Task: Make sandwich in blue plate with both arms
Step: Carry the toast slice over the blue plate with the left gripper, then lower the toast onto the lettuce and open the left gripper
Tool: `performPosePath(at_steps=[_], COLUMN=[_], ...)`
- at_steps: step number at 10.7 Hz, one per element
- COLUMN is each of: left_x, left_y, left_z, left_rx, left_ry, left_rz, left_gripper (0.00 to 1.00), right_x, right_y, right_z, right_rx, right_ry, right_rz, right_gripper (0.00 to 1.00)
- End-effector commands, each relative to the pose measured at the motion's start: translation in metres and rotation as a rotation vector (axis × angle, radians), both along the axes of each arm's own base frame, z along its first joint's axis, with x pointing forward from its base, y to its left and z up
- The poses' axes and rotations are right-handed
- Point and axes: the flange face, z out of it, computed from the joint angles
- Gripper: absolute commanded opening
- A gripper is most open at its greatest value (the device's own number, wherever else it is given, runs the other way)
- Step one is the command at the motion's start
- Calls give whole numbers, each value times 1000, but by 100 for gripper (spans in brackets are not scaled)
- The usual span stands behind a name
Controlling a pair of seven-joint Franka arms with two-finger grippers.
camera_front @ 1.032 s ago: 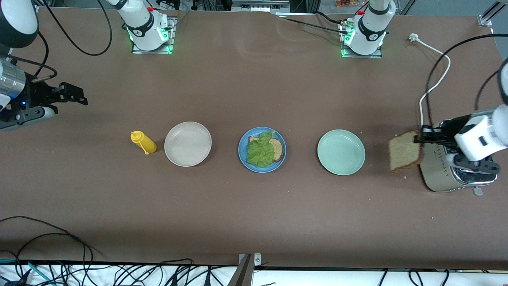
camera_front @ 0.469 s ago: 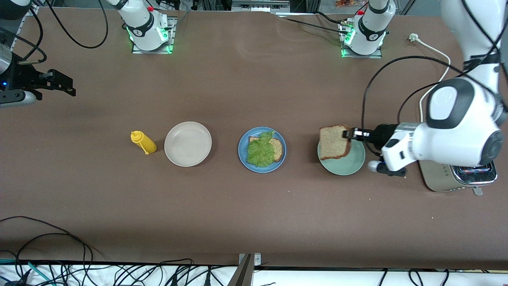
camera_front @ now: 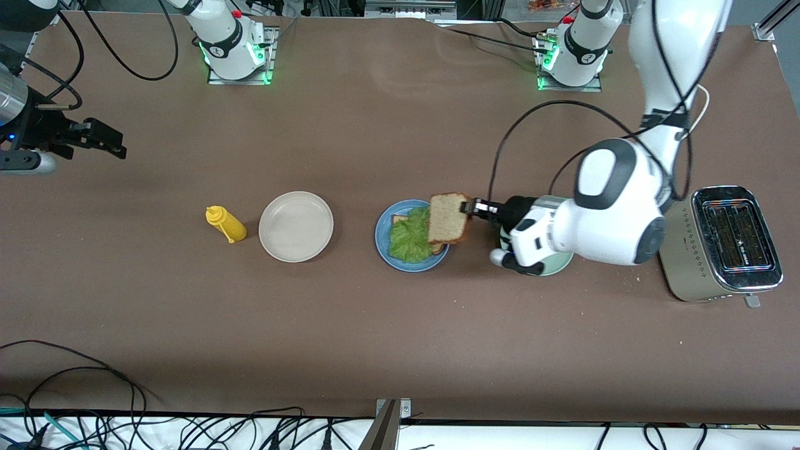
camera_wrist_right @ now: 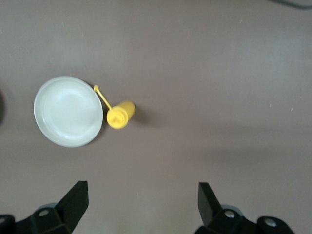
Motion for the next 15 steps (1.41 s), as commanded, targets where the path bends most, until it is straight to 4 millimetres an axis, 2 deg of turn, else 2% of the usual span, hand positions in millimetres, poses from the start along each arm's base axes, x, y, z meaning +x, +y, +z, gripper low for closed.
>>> performPosePath(at_steps=[1,6,9,13,14,15], left_x=[-5,-26,-31,-29,-30,-29], left_y=[-51,-92,-98,-85,-77,-69], left_z=[-24,-70,-89,-108,-118,-124], left_rx=[-47,-20,-3,21,36,46], left_ry=[-20,18,26,45,61,70], left_rz=[26,-14,-3,1,10,21], left_gripper=[0,0,0,0,4,14], right_x=[-6,-8,-5,-6,-5,-5], right_y=[-5,-3,-5,-6,-4,-3], right_z=[7,12,11,11,13,14], right_rx=[1,39,41,41,35,40], right_ry=[-11,-14,-14,-13,-21,-21], right_rz=[-24,-24,-30,-37,-27,-26], right_gripper=[100,100,100,100,100,100])
